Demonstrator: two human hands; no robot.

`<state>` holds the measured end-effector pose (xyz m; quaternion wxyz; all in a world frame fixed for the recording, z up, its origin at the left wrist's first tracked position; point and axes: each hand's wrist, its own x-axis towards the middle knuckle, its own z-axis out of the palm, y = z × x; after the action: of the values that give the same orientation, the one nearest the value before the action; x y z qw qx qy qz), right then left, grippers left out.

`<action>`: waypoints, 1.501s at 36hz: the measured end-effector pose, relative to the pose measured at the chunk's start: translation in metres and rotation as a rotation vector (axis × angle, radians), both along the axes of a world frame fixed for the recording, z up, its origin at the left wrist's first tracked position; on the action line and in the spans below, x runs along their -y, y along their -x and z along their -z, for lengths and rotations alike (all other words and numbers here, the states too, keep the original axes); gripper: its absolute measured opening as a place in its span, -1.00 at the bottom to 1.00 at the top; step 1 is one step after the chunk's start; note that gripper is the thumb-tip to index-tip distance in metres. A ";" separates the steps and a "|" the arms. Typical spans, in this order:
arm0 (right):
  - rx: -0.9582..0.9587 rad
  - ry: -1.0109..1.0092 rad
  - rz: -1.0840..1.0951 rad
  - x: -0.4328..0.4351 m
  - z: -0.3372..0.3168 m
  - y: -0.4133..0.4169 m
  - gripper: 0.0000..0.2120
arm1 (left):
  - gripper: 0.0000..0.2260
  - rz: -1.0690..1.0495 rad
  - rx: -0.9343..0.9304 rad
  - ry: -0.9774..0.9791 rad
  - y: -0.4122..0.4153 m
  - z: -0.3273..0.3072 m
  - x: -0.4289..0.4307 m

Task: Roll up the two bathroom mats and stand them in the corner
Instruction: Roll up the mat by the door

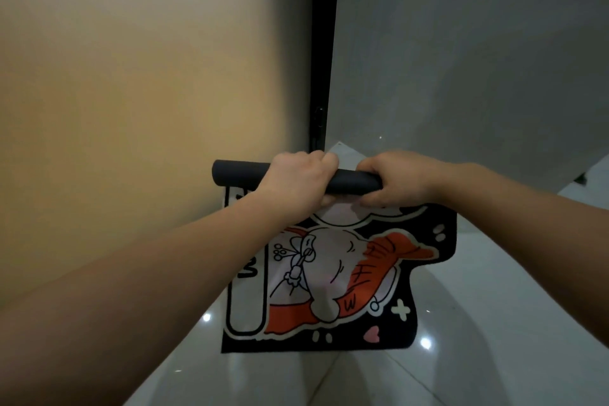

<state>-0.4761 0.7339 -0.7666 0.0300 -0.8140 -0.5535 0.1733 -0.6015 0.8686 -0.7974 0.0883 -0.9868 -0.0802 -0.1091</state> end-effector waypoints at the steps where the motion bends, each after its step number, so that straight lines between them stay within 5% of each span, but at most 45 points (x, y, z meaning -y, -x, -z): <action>1: 0.072 -0.014 -0.034 0.001 0.001 0.001 -0.79 | -0.64 0.024 0.015 0.021 0.001 0.001 -0.001; 7: 0.675 -0.248 -0.369 0.010 0.016 0.001 -0.78 | -0.67 0.000 -0.253 0.459 0.004 -0.006 -0.018; 12: 0.705 -0.304 -0.363 0.007 0.021 0.006 -0.78 | -0.81 -0.017 -0.281 0.434 0.002 0.000 -0.018; 16: 0.486 -0.058 -0.235 0.000 0.009 0.009 -0.65 | -0.80 -0.021 -0.151 0.178 0.003 0.003 -0.011; 20: -0.049 0.080 -0.056 -0.002 0.005 0.006 -0.54 | -0.88 0.021 -0.010 0.038 0.004 0.007 -0.001; 24: -0.206 0.110 0.063 -0.005 0.010 0.005 -0.69 | -0.87 0.032 0.015 -0.027 0.004 0.006 0.002; 27: -0.063 0.064 0.050 -0.005 0.014 0.008 -0.80 | -0.77 0.012 -0.020 0.040 0.002 0.007 0.001; 32: 0.636 -0.314 -0.215 0.002 0.026 0.009 -0.79 | -0.57 -0.020 -0.103 0.327 -0.002 0.003 -0.010; 35: 0.717 -0.455 -0.288 0.001 0.026 0.010 -0.70 | -0.57 -0.049 -0.191 0.472 -0.001 0.000 -0.013; 39: 0.736 -0.470 -0.289 -0.001 0.030 0.012 -0.72 | -0.81 -0.058 -0.212 0.410 0.001 0.000 -0.013; 42: 0.634 -0.314 -0.243 -0.002 0.025 0.016 -0.75 | -0.86 -0.075 -0.136 0.253 0.003 0.003 -0.008; 46: 0.146 0.043 -0.101 -0.007 0.003 0.011 -0.66 | -0.88 -0.051 -0.018 0.079 0.006 0.007 -0.002; 49: -0.143 0.097 0.015 -0.005 0.001 0.003 -0.55 | -0.87 -0.003 0.033 0.012 0.009 0.006 0.000; 54: -0.258 0.112 0.078 -0.002 0.008 0.003 -0.76 | -0.82 0.015 0.043 0.023 0.010 0.007 0.000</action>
<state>-0.4790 0.7358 -0.7745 0.0620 -0.8064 -0.5023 0.3058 -0.6111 0.8682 -0.8043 0.0743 -0.9858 -0.0759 -0.1301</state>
